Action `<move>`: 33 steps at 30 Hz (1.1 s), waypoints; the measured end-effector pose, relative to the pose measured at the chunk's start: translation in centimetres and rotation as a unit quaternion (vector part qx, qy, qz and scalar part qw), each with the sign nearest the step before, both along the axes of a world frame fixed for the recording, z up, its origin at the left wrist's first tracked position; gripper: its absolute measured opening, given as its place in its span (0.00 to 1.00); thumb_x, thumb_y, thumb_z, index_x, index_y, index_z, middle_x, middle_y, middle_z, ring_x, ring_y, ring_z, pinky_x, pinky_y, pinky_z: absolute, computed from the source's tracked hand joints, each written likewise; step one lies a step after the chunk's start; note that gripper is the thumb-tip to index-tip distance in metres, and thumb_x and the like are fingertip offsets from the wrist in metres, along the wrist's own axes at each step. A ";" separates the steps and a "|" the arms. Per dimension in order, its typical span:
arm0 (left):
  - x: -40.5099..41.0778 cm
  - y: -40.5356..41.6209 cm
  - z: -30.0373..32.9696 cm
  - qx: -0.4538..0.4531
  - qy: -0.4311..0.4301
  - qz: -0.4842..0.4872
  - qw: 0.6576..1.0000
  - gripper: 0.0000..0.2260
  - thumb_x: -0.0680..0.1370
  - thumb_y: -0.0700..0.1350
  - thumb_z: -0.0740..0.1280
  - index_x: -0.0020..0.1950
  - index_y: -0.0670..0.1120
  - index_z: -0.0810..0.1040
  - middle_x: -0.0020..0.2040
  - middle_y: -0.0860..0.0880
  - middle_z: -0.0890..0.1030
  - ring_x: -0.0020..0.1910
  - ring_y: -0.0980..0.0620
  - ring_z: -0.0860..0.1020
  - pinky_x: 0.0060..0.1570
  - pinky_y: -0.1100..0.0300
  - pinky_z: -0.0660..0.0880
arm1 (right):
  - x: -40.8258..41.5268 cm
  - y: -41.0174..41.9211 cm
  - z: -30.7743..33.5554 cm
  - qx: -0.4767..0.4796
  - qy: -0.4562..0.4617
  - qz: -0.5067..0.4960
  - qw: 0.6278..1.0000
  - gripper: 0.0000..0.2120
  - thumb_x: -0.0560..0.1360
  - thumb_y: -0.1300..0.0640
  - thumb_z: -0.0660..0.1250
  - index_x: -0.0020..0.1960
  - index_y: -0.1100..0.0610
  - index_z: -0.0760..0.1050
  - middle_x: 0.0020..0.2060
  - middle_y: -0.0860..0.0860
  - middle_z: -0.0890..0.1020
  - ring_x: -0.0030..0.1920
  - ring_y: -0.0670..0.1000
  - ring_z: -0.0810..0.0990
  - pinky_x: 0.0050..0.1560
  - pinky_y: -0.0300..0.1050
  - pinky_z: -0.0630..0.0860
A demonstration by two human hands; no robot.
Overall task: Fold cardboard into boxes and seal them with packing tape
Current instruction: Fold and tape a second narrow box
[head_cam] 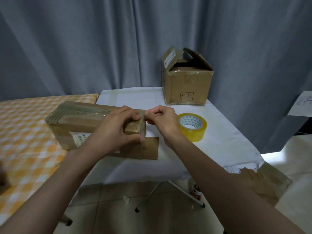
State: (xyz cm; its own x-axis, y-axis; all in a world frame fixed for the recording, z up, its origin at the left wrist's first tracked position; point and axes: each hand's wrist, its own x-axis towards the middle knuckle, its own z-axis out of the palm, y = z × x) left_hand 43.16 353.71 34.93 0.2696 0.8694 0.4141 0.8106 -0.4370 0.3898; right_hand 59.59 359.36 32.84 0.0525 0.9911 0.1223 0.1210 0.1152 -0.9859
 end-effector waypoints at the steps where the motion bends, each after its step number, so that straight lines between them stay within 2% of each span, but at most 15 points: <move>1: 0.0 0.0 -0.1 0.001 0.001 0.000 1.000 0.26 0.62 0.60 0.78 0.55 0.50 0.78 0.56 0.54 0.78 0.55 0.52 0.76 0.56 0.51 0.74 | 0.0 -0.2 0.1 -0.002 -0.005 -0.004 1.000 0.03 0.74 0.63 0.73 0.42 0.59 0.84 0.41 0.55 0.86 0.44 0.54 0.86 0.53 0.52 0.83; 4: 0.1 -0.1 -0.4 0.002 0.010 0.003 1.000 0.29 0.63 0.65 0.73 0.58 0.51 0.78 0.59 0.54 0.78 0.58 0.53 0.75 0.58 0.51 0.74 | -0.2 -1.1 0.1 -0.010 -0.020 -0.007 1.000 0.09 0.79 0.58 0.68 0.43 0.58 0.85 0.43 0.54 0.86 0.47 0.54 0.84 0.56 0.55 0.81; 6: 0.0 -0.1 -0.3 -0.001 0.003 -0.003 1.000 0.33 0.61 0.68 0.72 0.59 0.50 0.79 0.61 0.53 0.79 0.60 0.52 0.75 0.61 0.49 0.73 | -0.5 -1.9 0.0 -0.008 -0.043 0.006 0.999 0.12 0.81 0.57 0.64 0.48 0.61 0.85 0.46 0.55 0.86 0.51 0.56 0.84 0.59 0.57 0.79; 9: -0.5 -0.1 0.1 -0.014 -0.011 -0.023 1.000 0.37 0.60 0.70 0.69 0.61 0.49 0.80 0.65 0.53 0.79 0.64 0.52 0.75 0.66 0.49 0.72 | -0.6 -3.3 -0.2 0.012 -0.109 0.027 0.994 0.14 0.81 0.58 0.62 0.64 0.57 0.81 0.59 0.53 0.84 0.60 0.54 0.80 0.66 0.48 0.74; 11: -1.0 0.0 0.3 -0.027 -0.017 -0.035 0.999 0.36 0.61 0.69 0.69 0.63 0.50 0.81 0.66 0.53 0.78 0.66 0.54 0.75 0.68 0.53 0.70 | -0.5 -3.6 0.1 0.014 -0.125 0.037 0.991 0.17 0.82 0.60 0.61 0.69 0.57 0.77 0.65 0.52 0.80 0.64 0.52 0.77 0.68 0.44 0.71; 13: -1.2 0.0 0.3 -0.025 -0.011 -0.039 0.999 0.34 0.62 0.68 0.69 0.63 0.50 0.81 0.65 0.53 0.79 0.64 0.55 0.75 0.65 0.60 0.69 | -0.3 -3.8 0.2 0.005 -0.122 0.047 0.991 0.18 0.82 0.61 0.61 0.70 0.56 0.76 0.67 0.51 0.79 0.67 0.52 0.76 0.71 0.47 0.70; 15: -1.1 0.0 0.1 -0.010 0.004 -0.033 0.999 0.30 0.65 0.65 0.71 0.62 0.50 0.81 0.64 0.53 0.79 0.62 0.56 0.75 0.62 0.62 0.68 | -0.3 -4.0 0.2 -0.006 -0.118 0.055 0.991 0.18 0.82 0.61 0.60 0.70 0.56 0.76 0.66 0.50 0.79 0.67 0.51 0.76 0.72 0.50 0.70; 18: -0.9 0.0 -0.4 0.016 0.013 -0.020 1.000 0.25 0.68 0.62 0.74 0.60 0.50 0.80 0.62 0.53 0.79 0.61 0.53 0.76 0.62 0.55 0.72 | -0.2 -4.0 0.4 -0.018 -0.112 0.048 0.992 0.17 0.82 0.61 0.60 0.68 0.56 0.78 0.64 0.50 0.81 0.65 0.51 0.78 0.70 0.52 0.72; 22: 0.3 -0.4 -1.0 0.088 0.044 0.016 0.995 0.24 0.71 0.66 0.64 0.54 0.48 0.79 0.52 0.52 0.79 0.51 0.52 0.76 0.51 0.51 0.75 | -0.2 -3.7 0.8 -0.038 -0.091 0.036 0.994 0.15 0.82 0.61 0.60 0.64 0.57 0.81 0.61 0.52 0.83 0.62 0.53 0.80 0.67 0.54 0.75; 24: 0.8 -0.5 -1.3 0.107 0.066 0.031 0.992 0.24 0.72 0.66 0.61 0.54 0.48 0.78 0.51 0.51 0.79 0.49 0.51 0.76 0.48 0.51 0.75 | -0.3 -3.9 1.1 -0.038 -0.100 0.035 0.994 0.15 0.82 0.60 0.60 0.64 0.57 0.81 0.59 0.52 0.83 0.59 0.52 0.81 0.64 0.53 0.77; 27: 0.7 -0.4 -1.5 0.101 0.055 0.035 0.993 0.26 0.72 0.67 0.60 0.58 0.50 0.78 0.55 0.53 0.81 0.53 0.51 0.77 0.49 0.54 0.74 | -0.6 -4.7 1.8 -0.036 -0.127 0.040 0.990 0.16 0.83 0.57 0.57 0.64 0.56 0.80 0.57 0.53 0.83 0.57 0.53 0.81 0.62 0.53 0.78; 29: 0.2 -0.3 -1.7 0.088 0.046 0.030 0.995 0.27 0.72 0.68 0.61 0.63 0.53 0.76 0.60 0.55 0.80 0.57 0.53 0.78 0.50 0.56 0.73 | -1.0 -5.5 2.0 -0.050 -0.151 0.068 0.985 0.18 0.84 0.52 0.54 0.69 0.54 0.75 0.63 0.54 0.80 0.62 0.54 0.77 0.66 0.55 0.73; 31: -0.3 -0.2 -1.9 0.069 0.058 0.023 0.996 0.30 0.71 0.67 0.66 0.69 0.54 0.73 0.65 0.55 0.78 0.62 0.52 0.76 0.56 0.54 0.73 | -1.2 -6.1 2.1 -0.073 -0.156 0.099 0.980 0.21 0.85 0.48 0.53 0.77 0.51 0.66 0.69 0.53 0.74 0.67 0.54 0.73 0.70 0.55 0.70; 33: -0.7 -0.3 -2.0 0.059 0.063 0.019 0.996 0.35 0.69 0.63 0.72 0.73 0.54 0.70 0.68 0.52 0.77 0.65 0.51 0.75 0.60 0.53 0.72 | -1.0 -6.6 2.1 -0.078 -0.155 0.126 0.977 0.22 0.86 0.50 0.52 0.79 0.49 0.62 0.69 0.53 0.73 0.66 0.54 0.73 0.68 0.51 0.71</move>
State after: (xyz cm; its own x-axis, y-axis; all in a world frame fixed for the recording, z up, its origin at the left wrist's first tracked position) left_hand 42.51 353.42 32.91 0.2935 0.8278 0.4781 0.8669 -0.4412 0.2319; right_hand 58.54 352.75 34.96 -0.2108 0.9757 -0.0598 0.4039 0.0312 -0.9143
